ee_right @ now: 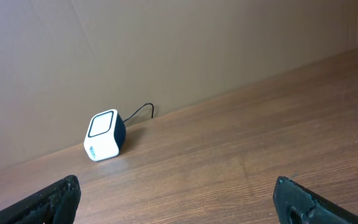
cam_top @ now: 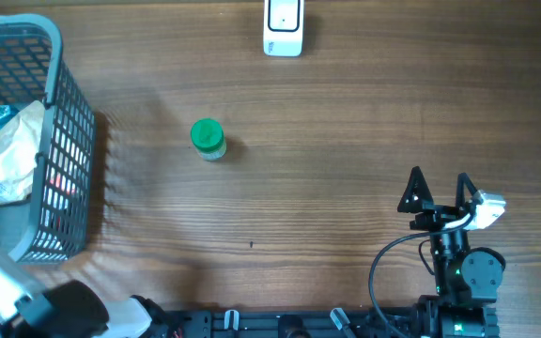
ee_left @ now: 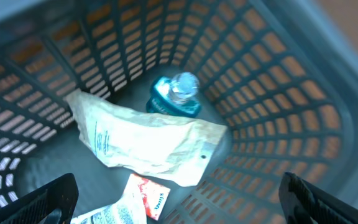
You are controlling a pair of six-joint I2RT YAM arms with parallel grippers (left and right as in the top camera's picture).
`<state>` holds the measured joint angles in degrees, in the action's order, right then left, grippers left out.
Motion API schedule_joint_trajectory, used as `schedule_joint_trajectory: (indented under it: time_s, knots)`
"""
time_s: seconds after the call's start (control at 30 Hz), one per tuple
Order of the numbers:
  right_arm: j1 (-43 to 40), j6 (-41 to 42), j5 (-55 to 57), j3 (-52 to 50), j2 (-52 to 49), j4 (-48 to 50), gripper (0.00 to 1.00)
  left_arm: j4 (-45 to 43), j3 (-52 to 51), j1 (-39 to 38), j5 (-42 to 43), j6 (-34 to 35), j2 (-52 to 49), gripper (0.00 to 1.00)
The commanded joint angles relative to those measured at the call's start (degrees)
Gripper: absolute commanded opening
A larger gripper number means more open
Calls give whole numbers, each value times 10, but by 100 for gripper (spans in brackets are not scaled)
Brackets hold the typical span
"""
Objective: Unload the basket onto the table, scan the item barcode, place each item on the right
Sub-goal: 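Return the left gripper into the basket and grasp the blue mouthwash bottle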
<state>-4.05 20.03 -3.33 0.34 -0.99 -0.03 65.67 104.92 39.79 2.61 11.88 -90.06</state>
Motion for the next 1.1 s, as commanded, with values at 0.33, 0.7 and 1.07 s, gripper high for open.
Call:
schedule_joint_trajectory:
  time_s: [0.33, 0.7, 1.07]
  knots:
    - [0, -4, 7, 0, 4, 2, 100, -83, 1, -20, -23, -14, -111, 100]
    - [0, -4, 7, 0, 4, 2, 100, -153, 1, -39, -48, 27, -207, 100]
    - [0, -4, 7, 0, 4, 2, 100, -158, 1, -40, -62, 169, -260, 100]
